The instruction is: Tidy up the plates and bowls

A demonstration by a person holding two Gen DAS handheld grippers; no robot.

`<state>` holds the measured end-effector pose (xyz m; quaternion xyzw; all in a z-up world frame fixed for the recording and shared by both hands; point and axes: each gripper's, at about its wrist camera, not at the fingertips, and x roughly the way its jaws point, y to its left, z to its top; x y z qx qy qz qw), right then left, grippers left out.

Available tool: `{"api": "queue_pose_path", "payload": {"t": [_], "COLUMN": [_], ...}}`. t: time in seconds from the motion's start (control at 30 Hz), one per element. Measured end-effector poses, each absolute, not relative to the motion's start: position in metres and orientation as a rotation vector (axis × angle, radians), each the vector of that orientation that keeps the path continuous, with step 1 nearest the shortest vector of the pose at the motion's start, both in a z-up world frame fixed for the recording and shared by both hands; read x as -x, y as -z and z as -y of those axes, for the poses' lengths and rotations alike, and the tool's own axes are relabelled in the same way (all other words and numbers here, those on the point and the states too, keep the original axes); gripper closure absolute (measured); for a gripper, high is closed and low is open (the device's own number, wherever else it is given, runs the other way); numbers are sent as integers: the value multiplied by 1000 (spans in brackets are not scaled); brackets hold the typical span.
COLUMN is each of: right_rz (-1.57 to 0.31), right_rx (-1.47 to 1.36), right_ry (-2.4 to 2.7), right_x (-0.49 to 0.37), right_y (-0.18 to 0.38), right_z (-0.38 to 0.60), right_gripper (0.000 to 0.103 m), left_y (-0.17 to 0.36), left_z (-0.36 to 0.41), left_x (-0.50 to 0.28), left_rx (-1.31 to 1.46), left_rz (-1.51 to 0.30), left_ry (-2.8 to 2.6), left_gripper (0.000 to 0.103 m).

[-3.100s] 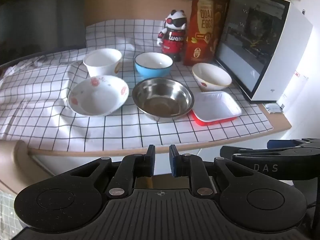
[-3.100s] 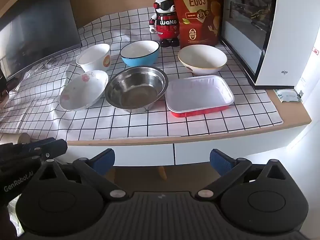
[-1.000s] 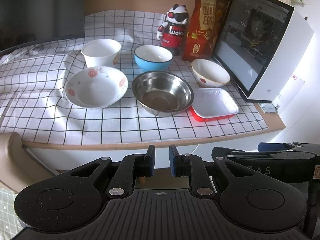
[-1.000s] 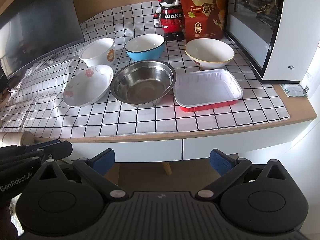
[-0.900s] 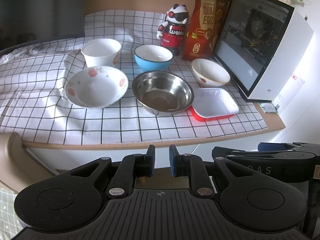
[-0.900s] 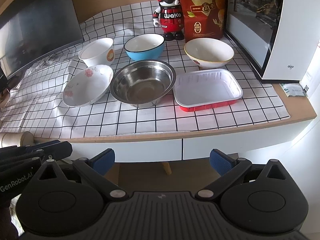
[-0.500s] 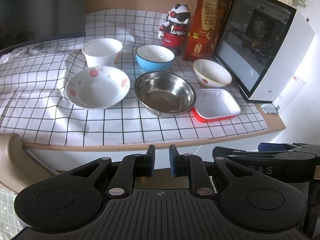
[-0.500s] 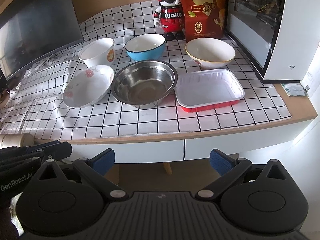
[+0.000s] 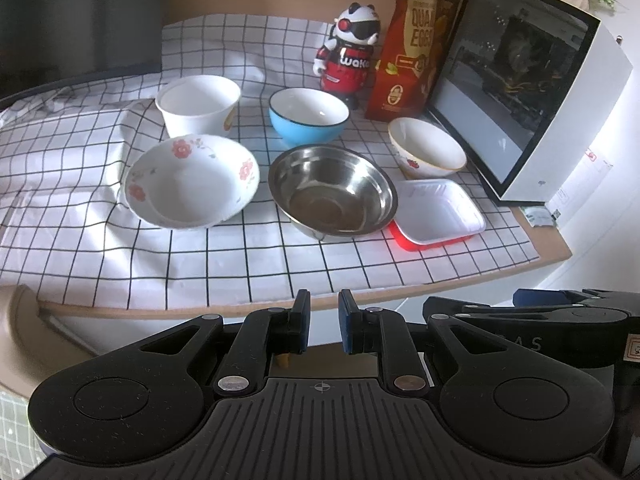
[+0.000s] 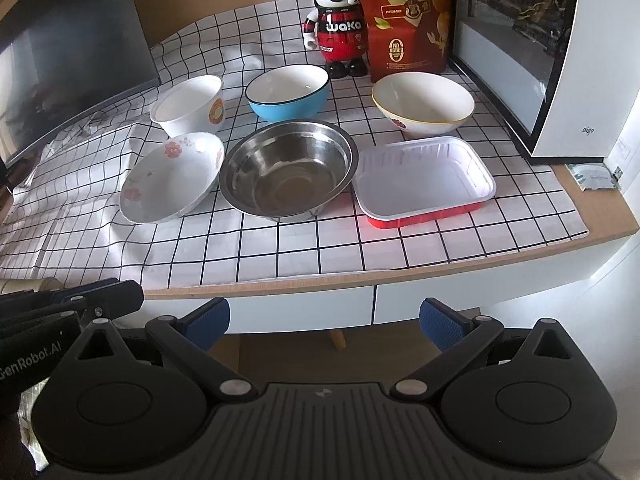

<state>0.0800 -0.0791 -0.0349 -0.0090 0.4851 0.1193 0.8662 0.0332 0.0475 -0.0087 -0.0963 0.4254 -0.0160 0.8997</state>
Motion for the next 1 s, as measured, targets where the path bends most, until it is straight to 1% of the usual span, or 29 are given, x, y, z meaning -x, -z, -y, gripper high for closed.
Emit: {"api": "queue_pose_path", "payload": {"t": [0.17, 0.3, 0.4, 0.43, 0.53, 0.63, 0.7, 0.73, 0.77, 0.8, 0.83, 0.87, 0.93, 1.0], "right_rz": [-995, -899, -824, -813, -825, -854, -889, -902, -916, -934, -953, -972, -1001, -1014], "right_rx": [-38, -103, -47, -36, -92, -211, -284, -297, -302, -304, -308, -319, -352, -393], "right_ry": [-171, -62, 93, 131, 205, 192, 179, 178, 172, 154, 127, 101, 41, -3], "right_x": [-101, -118, -127, -131, -140, -141, -150, -154, -161, -170, -179, -188, -204, -218], "right_y": [40, 40, 37, 37, 33, 31, 38, 43, 51, 60, 69, 78, 90, 102], "right_z": [77, 80, 78, 79, 90, 111, 131, 139, 145, 153, 161, 170, 189, 206], "right_gripper": [2, 2, 2, 2, 2, 2, 2, 5, 16, 23, 34, 40, 42, 42], "left_y": [18, 26, 34, 32, 17, 9, 7, 9, 14, 21, 29, 38, 54, 70], "left_z": [-68, -98, -113, -110, -86, -58, -29, -15, -2, 13, 23, 34, 52, 71], "left_x": [-62, -101, -139, -149, -170, -199, -226, -238, -252, -266, -280, -295, -320, -339], "left_rx": [223, 388, 511, 469, 205, 131, 29, -27, -79, -133, -164, -174, -171, -234], "left_rz": [-921, -936, -1000, -1000, -925, -911, -912, -915, -920, -932, -958, -999, -1057, -1098], "left_ry": [105, 347, 493, 495, 592, 738, 768, 763, 757, 751, 736, 696, 657, 643], "left_gripper": [83, 82, 82, 82, 82, 82, 82, 82, 82, 82, 82, 82, 82, 82]}}
